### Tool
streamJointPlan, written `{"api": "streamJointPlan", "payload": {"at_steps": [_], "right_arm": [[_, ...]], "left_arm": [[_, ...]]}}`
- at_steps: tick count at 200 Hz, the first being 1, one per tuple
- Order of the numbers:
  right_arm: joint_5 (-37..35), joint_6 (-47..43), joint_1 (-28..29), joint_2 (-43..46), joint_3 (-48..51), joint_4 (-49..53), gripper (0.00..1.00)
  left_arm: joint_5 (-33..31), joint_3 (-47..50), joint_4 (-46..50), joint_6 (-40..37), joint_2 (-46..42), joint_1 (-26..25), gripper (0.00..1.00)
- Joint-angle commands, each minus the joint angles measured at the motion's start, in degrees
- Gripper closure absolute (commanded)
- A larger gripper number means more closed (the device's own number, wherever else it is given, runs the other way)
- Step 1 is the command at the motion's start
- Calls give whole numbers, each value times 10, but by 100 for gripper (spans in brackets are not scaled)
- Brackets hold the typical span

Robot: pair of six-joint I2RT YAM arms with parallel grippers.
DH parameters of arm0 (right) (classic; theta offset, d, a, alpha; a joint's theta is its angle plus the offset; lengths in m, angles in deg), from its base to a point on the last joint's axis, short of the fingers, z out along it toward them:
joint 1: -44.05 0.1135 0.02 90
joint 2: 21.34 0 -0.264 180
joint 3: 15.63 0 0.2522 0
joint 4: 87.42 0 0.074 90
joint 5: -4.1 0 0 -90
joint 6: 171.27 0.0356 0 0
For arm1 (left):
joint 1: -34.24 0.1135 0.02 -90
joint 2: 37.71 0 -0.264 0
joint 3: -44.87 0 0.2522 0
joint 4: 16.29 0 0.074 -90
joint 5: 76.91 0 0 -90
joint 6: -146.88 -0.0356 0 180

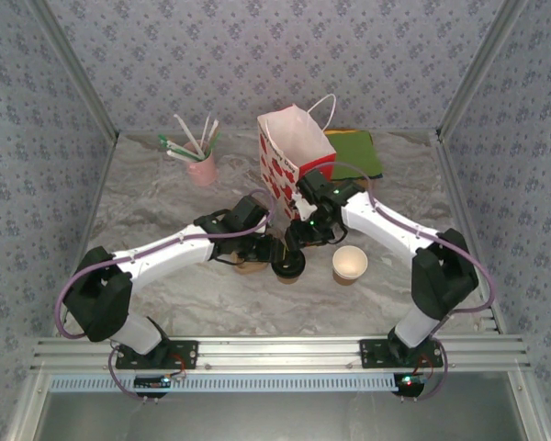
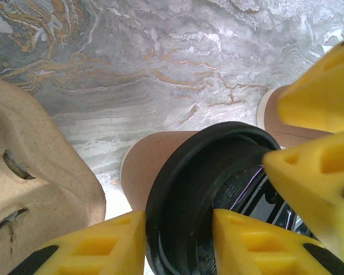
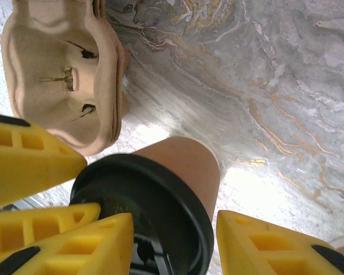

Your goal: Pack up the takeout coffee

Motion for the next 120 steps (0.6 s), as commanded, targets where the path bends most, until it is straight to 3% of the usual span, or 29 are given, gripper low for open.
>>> {"api": "streamJointPlan", "payload": {"at_steps": [1, 52, 120], "right_arm": [[14, -4, -1, -12, -18, -2, 57], [17, -3, -2, -27, -5, -9, 62], [15, 2, -1, -24, 101, -35, 65]], "left_arm": [[-23, 16, 72, -15, 33, -11, 66], [-23, 15, 72, -16, 36, -11, 67], [-22, 18, 66, -13, 41, -12, 67]]}}
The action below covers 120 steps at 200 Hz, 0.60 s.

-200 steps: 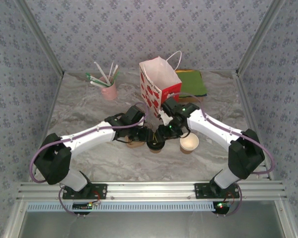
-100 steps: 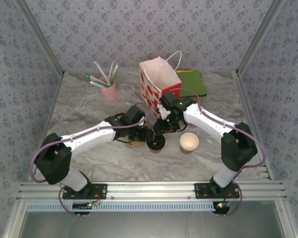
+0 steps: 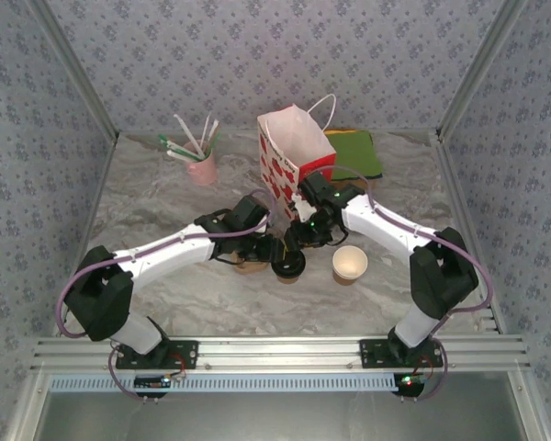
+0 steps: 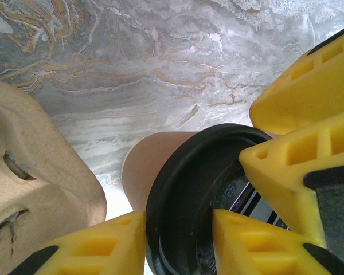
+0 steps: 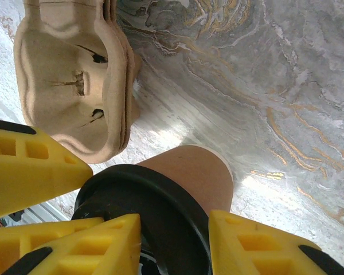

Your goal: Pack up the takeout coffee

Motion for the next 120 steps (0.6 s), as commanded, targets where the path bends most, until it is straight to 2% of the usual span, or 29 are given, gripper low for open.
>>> {"api": "streamJointPlan", "payload": {"at_steps": [1, 42, 74, 120], "right_arm": [[-20, 3, 7, -28, 62, 17, 65], [-27, 7, 6, -24, 83, 11, 65], [-26, 4, 6, -12, 56, 23, 65], [-21, -2, 4, 29, -20, 55, 54]], "left_arm": [[-22, 22, 64, -11, 37, -12, 67], [-22, 23, 64, -12, 39, -11, 67], [-22, 22, 64, -11, 38, -11, 67], [-23, 23, 66, -12, 36, -11, 67]]}}
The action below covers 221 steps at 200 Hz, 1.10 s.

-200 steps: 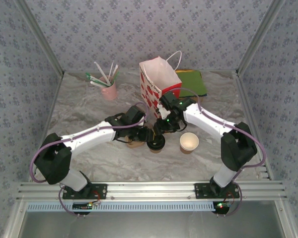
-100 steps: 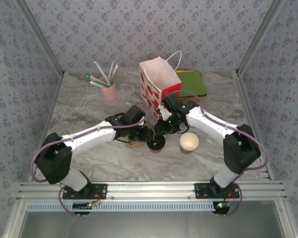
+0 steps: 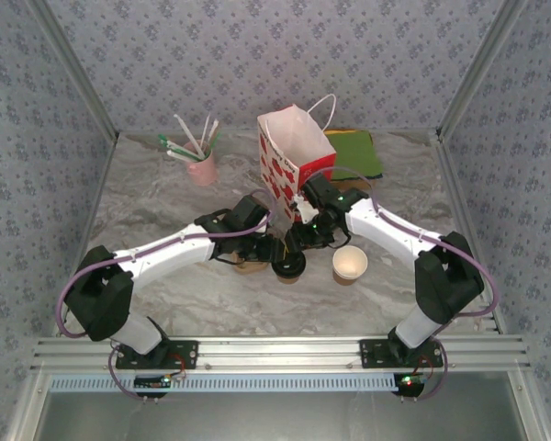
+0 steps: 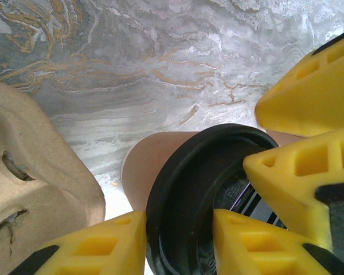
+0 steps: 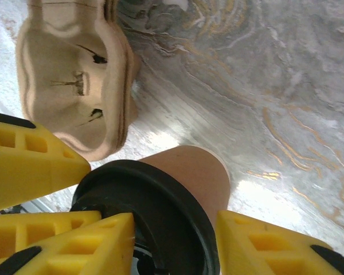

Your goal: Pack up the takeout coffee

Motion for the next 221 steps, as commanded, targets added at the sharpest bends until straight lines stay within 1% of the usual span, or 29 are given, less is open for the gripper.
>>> {"api": "streamJointPlan", "payload": {"at_steps": [1, 33, 89, 118, 157, 181, 221], "right_arm": [[-12, -2, 4, 9, -33, 63, 54], [5, 3, 5, 28, -30, 70, 52], [13, 16, 7, 59, 56, 57, 55], [9, 16, 6, 54, 72, 51, 57], [-2, 9, 10, 34, 82, 48, 65], [-3, 6, 11, 24, 96, 45, 68], [-9, 5, 15, 25, 94, 49, 68]], "left_arm": [[-24, 23, 67, -11, 35, -11, 67], [-25, 23, 67, -11, 35, -11, 67], [-26, 22, 67, -11, 35, -11, 67], [-25, 21, 67, -11, 36, -11, 67], [-25, 22, 66, -13, 37, -12, 67], [-25, 29, 64, -11, 40, -11, 67], [-25, 24, 67, -12, 38, -11, 67]]}}
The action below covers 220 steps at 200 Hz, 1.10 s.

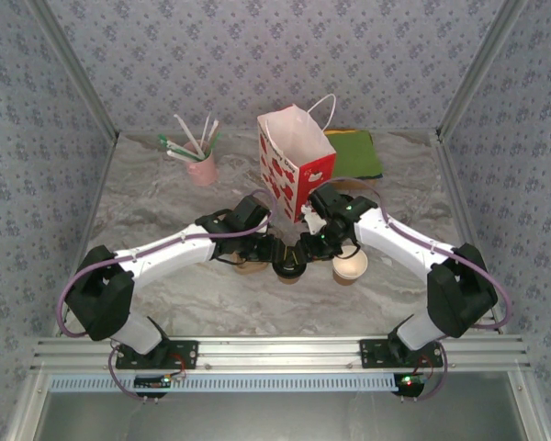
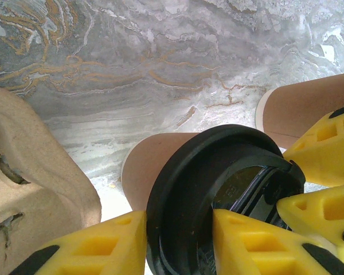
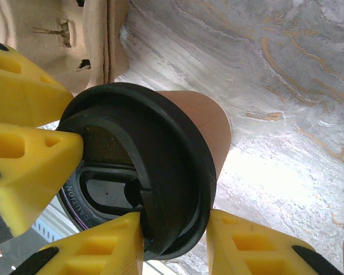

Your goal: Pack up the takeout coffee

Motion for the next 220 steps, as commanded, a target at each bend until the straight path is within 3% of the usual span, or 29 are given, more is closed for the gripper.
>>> {"api": "streamJointPlan", "payload": {"at_steps": [1, 81, 181, 220], "right_arm": [[-26, -6, 12, -29, 30, 29, 68], [-17, -8, 10, -7, -51, 62, 56], [-25, -4, 8, 4, -87, 71, 49], [-52, -2, 4, 21, -101, 78, 45]], "left_arm": [[-25, 23, 71, -12, 35, -9, 67], [-26, -36, 100, -14, 23, -9, 65], [-21, -84, 109, -1, 1, -7, 48], [-46, -100, 123, -2, -27, 3, 42]]}}
